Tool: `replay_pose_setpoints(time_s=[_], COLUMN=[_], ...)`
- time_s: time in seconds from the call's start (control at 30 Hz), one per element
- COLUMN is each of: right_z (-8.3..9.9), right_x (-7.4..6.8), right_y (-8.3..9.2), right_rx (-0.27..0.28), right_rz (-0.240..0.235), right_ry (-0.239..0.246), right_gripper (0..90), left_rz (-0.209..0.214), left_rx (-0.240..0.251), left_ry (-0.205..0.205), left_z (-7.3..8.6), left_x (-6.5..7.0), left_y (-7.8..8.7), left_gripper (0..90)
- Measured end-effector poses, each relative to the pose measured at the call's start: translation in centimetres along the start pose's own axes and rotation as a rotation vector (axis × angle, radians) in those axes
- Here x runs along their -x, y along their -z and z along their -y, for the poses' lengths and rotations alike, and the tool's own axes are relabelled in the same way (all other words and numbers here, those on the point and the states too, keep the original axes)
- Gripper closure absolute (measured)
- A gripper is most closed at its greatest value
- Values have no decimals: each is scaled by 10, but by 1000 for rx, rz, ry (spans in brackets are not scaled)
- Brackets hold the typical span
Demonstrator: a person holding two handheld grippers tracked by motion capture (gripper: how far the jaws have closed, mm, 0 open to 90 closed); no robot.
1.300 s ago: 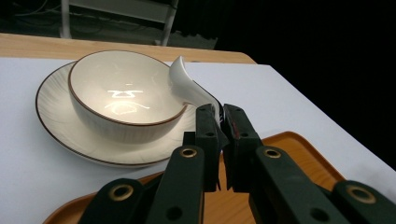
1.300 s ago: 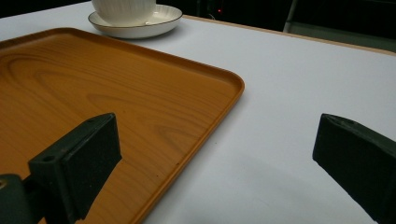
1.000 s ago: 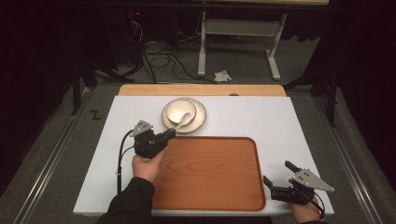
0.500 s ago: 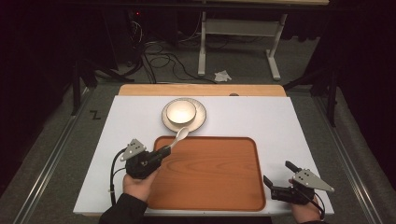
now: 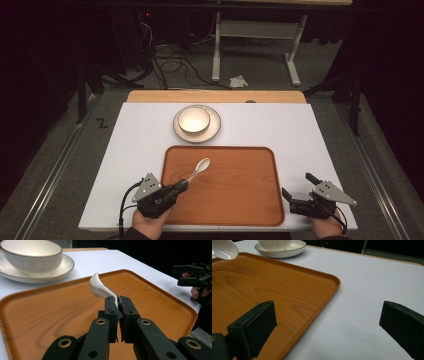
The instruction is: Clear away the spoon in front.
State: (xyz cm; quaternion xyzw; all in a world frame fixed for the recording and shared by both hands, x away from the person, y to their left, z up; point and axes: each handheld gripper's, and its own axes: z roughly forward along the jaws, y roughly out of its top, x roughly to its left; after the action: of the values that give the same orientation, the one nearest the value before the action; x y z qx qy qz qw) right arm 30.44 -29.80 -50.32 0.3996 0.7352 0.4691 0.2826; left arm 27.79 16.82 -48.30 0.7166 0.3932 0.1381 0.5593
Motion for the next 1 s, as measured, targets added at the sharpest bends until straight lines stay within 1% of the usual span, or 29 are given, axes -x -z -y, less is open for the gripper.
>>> replay_pose_setpoints(time_s=[0.03,0.1,0.13,0.23,0.3,0.5,0.6,0.63,0.7,0.9,0.93,0.97,1.0], right_z=[0,0,0,0,0,-1,-1,-1,-1,-2,-2,-2,-2], right_x=[-1,-1,-1,-1,0,1,1,1,0,0,0,-1,-1], right_y=[0,0,0,1,1,2,1,1,0,-1,-2,-3,-3], right_rx=[-2,0,5,2,5,11,10,11,12,9,10,9,9], right_rz=[0,0,-4,-4,-3,-10,-12,-13,-17,-16,-18,-21,-21], right_ry=[-6,-1,10,6,5,3,7,7,14,7,14,13,13], right_gripper=[16,16,16,16,16,16,16,16,16,16,16,16,16], left_rz=[0,1,2,2,1,-7,-5,1,-1,2,0,0,0], left_rx=[0,2,-4,-20,-25,-62,-72,-79,-100,-105,-106,-109,-109], left_ry=[0,-6,-10,-14,-9,-33,-29,-25,-25,-17,-16,-8,-8], left_z=[0,0,1,3,4,7,8,9,11,13,13,14,14], left_x=[0,1,1,2,2,5,4,4,4,2,2,0,0], left_y=[0,-2,-2,-5,-7,-14,-15,-16,-18,-17,-16,-14,-14], left_gripper=[856,856,856,856,856,856,855,855,855,854,854,853,852])
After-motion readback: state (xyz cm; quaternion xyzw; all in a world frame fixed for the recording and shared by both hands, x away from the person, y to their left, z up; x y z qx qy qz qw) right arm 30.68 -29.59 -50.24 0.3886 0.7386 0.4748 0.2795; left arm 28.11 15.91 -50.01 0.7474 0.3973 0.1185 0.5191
